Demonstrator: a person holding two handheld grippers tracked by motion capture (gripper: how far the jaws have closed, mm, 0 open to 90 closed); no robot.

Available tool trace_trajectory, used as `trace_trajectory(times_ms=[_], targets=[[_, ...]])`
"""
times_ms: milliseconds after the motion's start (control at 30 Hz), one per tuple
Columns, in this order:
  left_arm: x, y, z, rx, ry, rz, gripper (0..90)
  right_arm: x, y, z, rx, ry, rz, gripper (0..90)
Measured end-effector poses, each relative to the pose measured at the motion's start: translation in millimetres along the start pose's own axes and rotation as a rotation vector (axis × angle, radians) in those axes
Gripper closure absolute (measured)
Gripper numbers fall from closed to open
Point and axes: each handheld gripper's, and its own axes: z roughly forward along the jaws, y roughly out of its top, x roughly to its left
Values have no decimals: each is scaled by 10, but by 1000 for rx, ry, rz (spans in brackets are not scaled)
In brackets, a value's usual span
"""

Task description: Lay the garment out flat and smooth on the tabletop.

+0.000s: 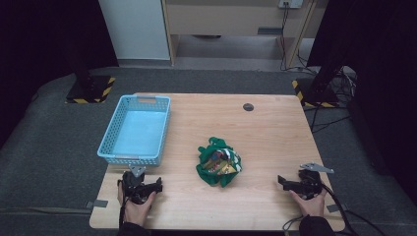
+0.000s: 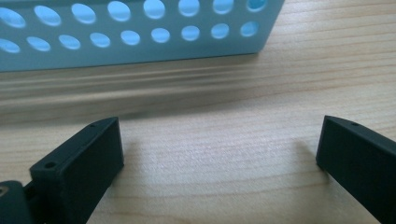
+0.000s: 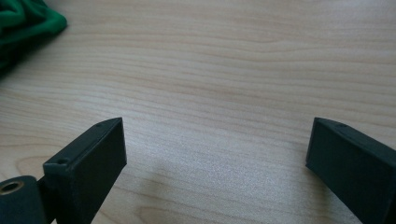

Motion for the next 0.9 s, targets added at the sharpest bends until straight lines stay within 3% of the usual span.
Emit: trace_trajectory(times_ms=[167, 367, 900], targets=[[-14, -8, -8, 0, -10, 9, 0, 65, 49, -99, -56, -10, -39, 72], [-19, -13, -15, -3, -14, 14, 7, 170, 165, -171, -97, 23, -65, 83], [-21, -13, -14, -3, -15, 16, 7, 358, 392, -260, -123, 49, -114, 85]])
